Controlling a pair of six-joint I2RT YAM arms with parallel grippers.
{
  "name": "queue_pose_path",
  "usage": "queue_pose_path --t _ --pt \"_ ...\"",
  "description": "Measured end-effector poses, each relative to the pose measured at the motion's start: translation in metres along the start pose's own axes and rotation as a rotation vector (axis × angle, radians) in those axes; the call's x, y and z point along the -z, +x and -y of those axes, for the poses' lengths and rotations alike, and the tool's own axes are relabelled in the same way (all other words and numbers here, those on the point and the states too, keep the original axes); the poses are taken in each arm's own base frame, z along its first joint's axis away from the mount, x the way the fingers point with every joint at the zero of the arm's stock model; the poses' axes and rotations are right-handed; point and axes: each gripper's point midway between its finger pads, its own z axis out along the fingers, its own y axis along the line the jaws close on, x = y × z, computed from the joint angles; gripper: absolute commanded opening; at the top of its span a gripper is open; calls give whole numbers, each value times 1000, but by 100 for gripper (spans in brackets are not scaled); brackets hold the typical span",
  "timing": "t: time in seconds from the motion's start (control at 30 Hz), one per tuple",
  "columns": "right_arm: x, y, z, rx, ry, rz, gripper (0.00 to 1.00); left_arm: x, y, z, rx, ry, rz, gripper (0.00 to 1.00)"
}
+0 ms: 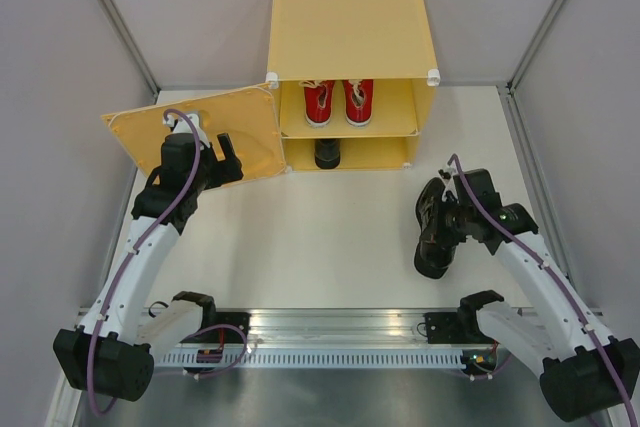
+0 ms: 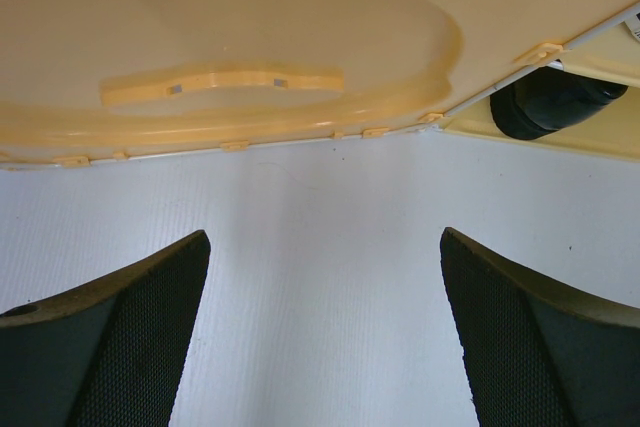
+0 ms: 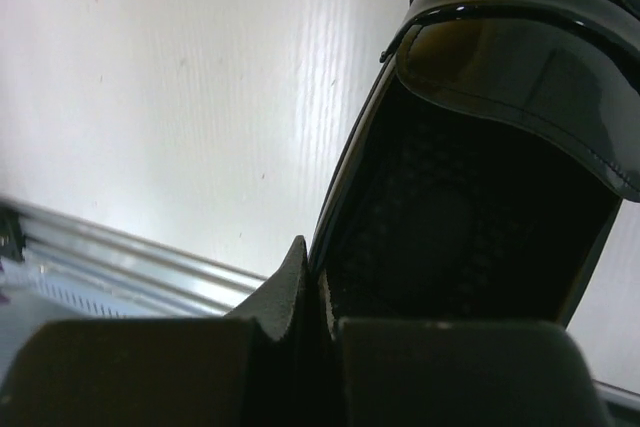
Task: Place and organize the shoes in the shoe cabinet
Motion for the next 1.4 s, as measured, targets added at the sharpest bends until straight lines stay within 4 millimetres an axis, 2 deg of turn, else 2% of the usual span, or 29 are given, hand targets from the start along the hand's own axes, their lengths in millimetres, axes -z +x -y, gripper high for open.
queue_pose_path --t 0.1,0.27,0.57,0.73,0.83,0.97,1.17,1.4 --pt "5 17 -10 52 -61 -76 1 0 0 0 0 0 0 98" --pt "13 30 -29 129 -164 -150 1 0 0 0 0 0 0 98" --pt "13 32 -71 304 -281 -187 0 -1 1 0 -1 -1 -4 98" --pt "5 15 -96 416 -284 -115 1 -1 1 0 -1 -2 -5 98" --pt "-8 -8 -106 446 -252 -45 1 -2 1 0 -1 -2 -6 98" --pt "-36 -37 -107 475 -180 38 1 -2 1 0 -1 -3 -6 98" --pt "-81 -64 -102 517 -87 101 1 -2 1 0 -1 -2 -6 98" --pt "-131 -84 -93 574 4 134 1 -2 1 0 -1 -2 -6 98"
